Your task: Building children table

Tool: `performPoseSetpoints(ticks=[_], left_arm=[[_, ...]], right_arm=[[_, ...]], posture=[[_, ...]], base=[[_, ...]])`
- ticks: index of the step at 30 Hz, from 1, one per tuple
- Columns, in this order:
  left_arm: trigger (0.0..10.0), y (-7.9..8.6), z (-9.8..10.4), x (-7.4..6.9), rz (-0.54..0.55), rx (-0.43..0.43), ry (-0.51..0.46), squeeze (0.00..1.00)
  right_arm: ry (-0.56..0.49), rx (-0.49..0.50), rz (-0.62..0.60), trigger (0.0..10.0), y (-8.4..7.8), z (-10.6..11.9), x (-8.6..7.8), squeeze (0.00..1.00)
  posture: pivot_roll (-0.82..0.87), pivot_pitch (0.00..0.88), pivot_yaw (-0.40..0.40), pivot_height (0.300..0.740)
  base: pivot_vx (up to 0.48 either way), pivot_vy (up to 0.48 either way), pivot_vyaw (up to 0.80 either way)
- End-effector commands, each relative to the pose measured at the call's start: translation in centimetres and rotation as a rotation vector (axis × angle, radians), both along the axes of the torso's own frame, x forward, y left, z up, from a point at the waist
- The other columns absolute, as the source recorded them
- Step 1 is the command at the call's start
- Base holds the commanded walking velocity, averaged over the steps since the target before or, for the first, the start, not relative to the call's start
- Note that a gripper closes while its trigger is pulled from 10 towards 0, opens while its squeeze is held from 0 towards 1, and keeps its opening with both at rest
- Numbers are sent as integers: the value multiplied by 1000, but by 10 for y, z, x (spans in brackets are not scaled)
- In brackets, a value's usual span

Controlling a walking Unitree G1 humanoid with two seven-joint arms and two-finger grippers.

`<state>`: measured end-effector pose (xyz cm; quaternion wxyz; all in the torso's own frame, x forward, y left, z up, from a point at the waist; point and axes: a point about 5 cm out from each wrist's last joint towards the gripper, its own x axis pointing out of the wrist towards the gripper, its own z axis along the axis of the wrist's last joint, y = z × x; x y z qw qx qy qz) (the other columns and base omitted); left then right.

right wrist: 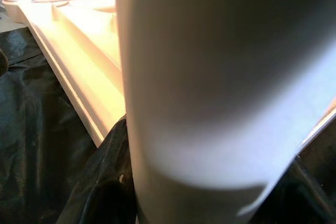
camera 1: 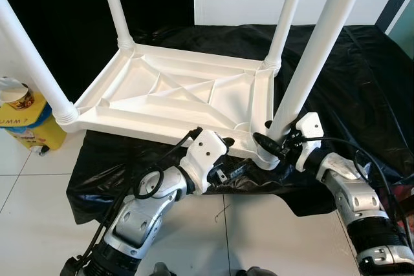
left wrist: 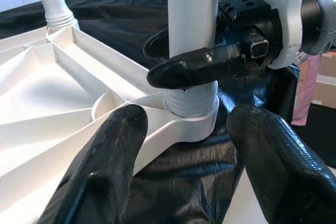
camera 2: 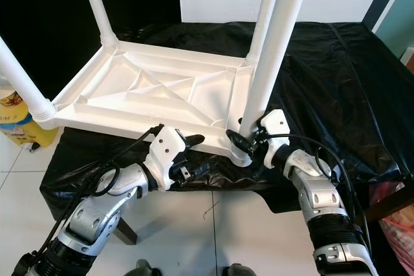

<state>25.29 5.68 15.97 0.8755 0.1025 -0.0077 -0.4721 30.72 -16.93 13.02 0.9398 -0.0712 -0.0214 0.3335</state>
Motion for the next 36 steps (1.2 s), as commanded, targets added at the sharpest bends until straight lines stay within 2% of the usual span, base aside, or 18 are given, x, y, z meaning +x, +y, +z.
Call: performPoseSetpoints(ticks=[1,9,17,18,20,22,24,28,31,36], left_arm=[[10000,-4,-1,-5,-141,8,20,0],[10000,-5,-3,-8,-124,-9,36,0],[10000,-6,-7,-9,-125,-10,51,0],[10000,-7,-7,-9,-127,-9,52,0],[10000,-7,-7,-9,-127,-9,52,0],[10000,-6,-7,-8,-128,-10,56,0],[10000,-5,-8,-9,-131,-13,64,0],[10000,-6,-8,-9,-134,-13,66,0],[10000,-7,-8,-7,-144,-13,66,0],[10000,-6,-9,-6,-142,-12,65,0]], right_arm=[[26,-42,-7,10000,7,-11,-4,0],[7,-51,-154,10000,10,-15,-8,0],[42,-57,-215,10000,15,-26,-15,0],[55,-45,-298,10000,13,-31,-17,0],[55,-45,-298,10000,13,-31,-17,0],[65,-2,-491,10000,13,-37,-22,0],[89,37,-603,10000,20,-41,-26,0],[103,53,-623,10000,26,-42,-27,0],[105,92,-606,10000,39,-40,-30,0],[103,94,-594,10000,44,-40,-33,0]], posture=[[-22,23,-39,740],[-17,32,-43,740],[-21,34,-40,740],[-26,36,-38,740],[-26,36,-38,740],[-32,39,-34,740],[-39,37,-28,740],[-44,39,-21,740],[-47,41,-11,740],[-48,44,-9,740]], base=[[0,0,0],[0,0,0],[0,0,0],[0,0,0],[0,0,0],[0,0,0],[0,0,0],[0,0,0],[0,0,0],[0,0,0]])
